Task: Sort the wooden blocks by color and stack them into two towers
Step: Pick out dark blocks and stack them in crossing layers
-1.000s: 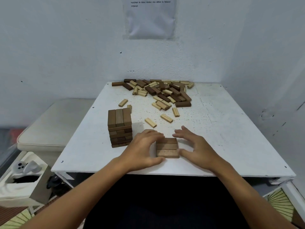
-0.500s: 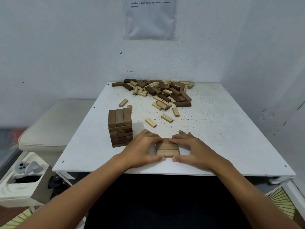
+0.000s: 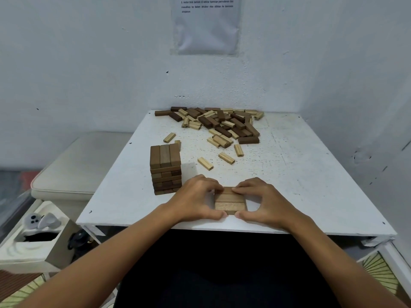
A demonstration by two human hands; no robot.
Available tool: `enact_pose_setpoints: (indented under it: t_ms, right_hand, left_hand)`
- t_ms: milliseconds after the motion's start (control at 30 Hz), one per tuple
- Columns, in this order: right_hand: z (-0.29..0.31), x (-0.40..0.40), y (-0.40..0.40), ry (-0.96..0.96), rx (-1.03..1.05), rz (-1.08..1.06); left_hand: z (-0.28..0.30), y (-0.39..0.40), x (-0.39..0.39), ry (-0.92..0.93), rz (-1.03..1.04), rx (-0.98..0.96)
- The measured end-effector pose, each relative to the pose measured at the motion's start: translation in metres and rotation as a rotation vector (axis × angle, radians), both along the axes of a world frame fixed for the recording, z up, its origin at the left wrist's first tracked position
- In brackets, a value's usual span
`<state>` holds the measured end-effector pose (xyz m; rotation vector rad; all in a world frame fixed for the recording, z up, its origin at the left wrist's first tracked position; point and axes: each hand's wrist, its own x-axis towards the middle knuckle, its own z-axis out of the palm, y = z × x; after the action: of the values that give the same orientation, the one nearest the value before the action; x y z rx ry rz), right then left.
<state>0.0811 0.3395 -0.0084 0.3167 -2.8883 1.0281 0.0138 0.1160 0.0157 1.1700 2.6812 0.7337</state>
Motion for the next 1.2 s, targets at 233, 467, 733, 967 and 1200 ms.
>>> enact_pose_setpoints:
  t_ms: [233,467,733,967,1200]
  right_hand:
    - [0.019,-0.002,0.006,0.071,-0.079,0.005]
    - [0.066,-0.011,0.009,0.213,-0.165,0.015]
    - [0.095,-0.048,-0.013,0.296,-0.165,0.049]
    - [0.102,-0.085,-0.06,0.29,-0.156,0.15]
    - [0.095,-0.118,-0.096,0.221,-0.165,0.212]
  left_hand:
    - [0.018,0.005,-0.001,0.018,-0.001,0.084]
    - [0.058,0.011,-0.014,0.108,-0.01,0.229]
    - [0.091,-0.013,-0.037,0.197,0.044,0.28]
    - [0.097,-0.065,-0.053,0.178,0.134,0.297]
    - [0.091,-0.105,-0.07,0.156,0.225,0.252]
